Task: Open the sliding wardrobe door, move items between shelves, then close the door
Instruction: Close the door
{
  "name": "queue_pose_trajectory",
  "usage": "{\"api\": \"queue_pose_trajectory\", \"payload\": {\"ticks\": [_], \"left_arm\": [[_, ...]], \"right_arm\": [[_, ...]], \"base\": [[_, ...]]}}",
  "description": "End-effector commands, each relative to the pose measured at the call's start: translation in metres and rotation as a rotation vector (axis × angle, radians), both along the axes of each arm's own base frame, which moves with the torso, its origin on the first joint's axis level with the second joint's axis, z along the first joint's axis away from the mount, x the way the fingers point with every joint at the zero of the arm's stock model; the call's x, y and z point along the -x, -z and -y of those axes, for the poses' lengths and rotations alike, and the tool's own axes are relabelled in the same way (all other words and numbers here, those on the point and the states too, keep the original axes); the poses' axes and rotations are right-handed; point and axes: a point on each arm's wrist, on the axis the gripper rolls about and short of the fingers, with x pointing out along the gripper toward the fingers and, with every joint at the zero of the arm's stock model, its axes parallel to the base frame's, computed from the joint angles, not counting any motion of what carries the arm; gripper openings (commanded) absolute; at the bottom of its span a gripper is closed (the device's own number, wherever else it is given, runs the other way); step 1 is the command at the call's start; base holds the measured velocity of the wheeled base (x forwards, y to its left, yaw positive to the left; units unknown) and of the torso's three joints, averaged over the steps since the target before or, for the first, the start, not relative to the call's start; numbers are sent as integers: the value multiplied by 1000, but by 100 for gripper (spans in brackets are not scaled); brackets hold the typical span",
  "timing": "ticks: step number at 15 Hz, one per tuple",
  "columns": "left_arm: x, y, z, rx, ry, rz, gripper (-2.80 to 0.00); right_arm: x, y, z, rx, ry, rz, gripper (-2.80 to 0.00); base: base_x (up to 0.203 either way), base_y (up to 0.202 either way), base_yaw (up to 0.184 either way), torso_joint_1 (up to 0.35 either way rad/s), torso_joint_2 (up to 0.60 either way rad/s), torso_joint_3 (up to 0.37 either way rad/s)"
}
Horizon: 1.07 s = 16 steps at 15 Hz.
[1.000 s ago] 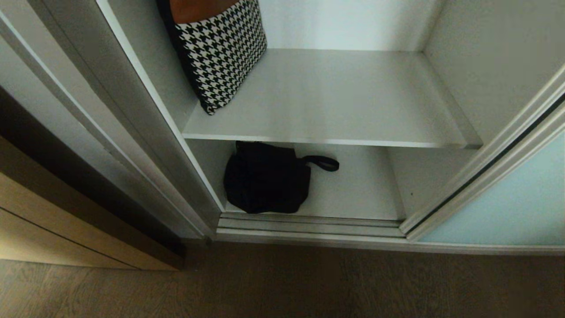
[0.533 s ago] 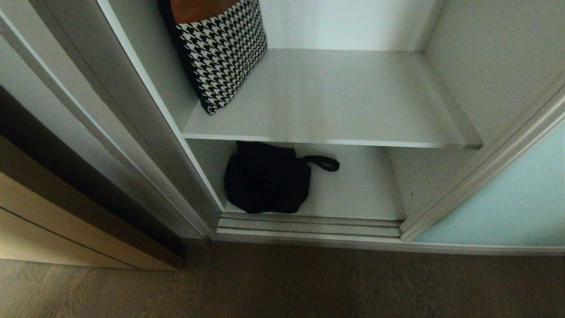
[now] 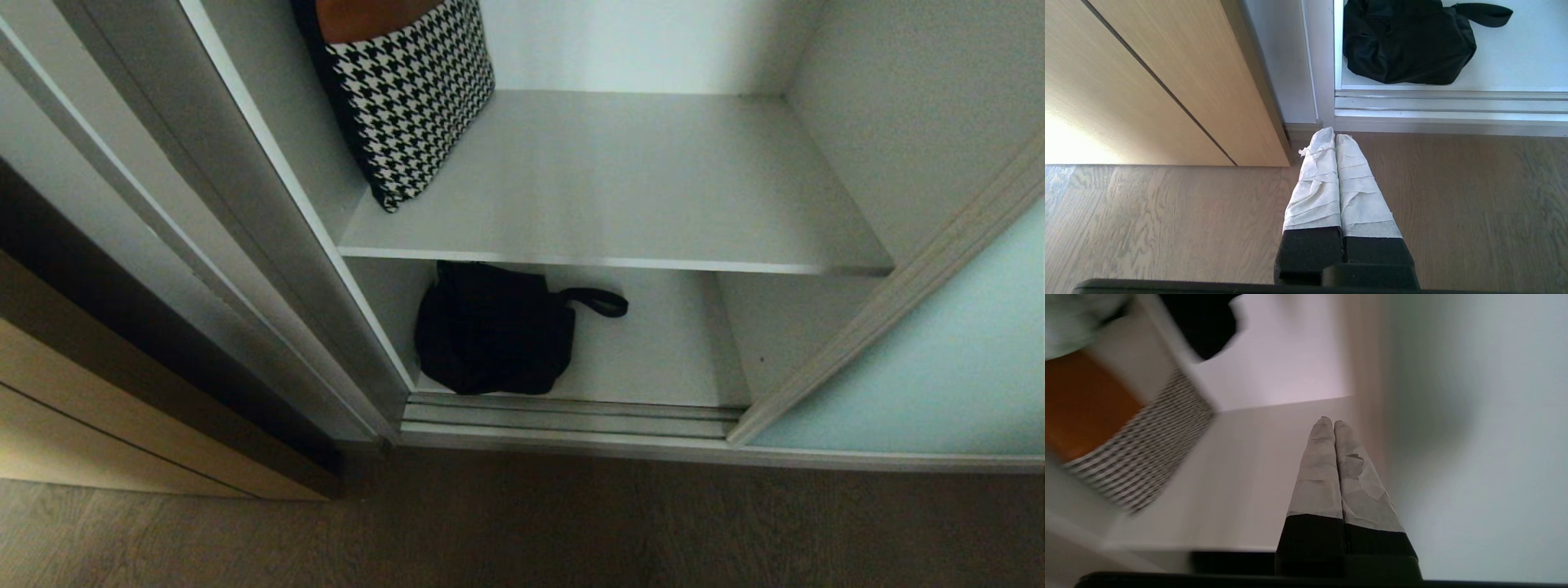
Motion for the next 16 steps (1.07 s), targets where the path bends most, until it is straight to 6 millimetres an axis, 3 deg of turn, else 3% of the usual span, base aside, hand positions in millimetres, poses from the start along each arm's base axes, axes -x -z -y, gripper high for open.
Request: {"api": "queue_pose_trajectory", "payload": {"ticks": [1,6,10,14,16], "left_arm": [[0,0,0,-1,0,-1,-280],[0,0,0,-1,0,-1,-280],[0,0,0,0,0,-1,-280],[0,0,0,-1,0,-1,-280],[0,0,0,-1,0,-1,-280]], "right_arm": [[4,0,-10,6,-99,6,-280],[17,4,-20,21,-220,-18,-280],[79,-2,-27,52,-262,39,-280],[109,7,-34,47,-118,32,-280],[107,7,-36,40,-48,29,-280]], "base": [[0,0,0,0,0,0],[0,0,0,0,0,0],[0,0,0,0,0,0],[0,0,0,0,0,0],[0,0,0,0,0,0]]}}
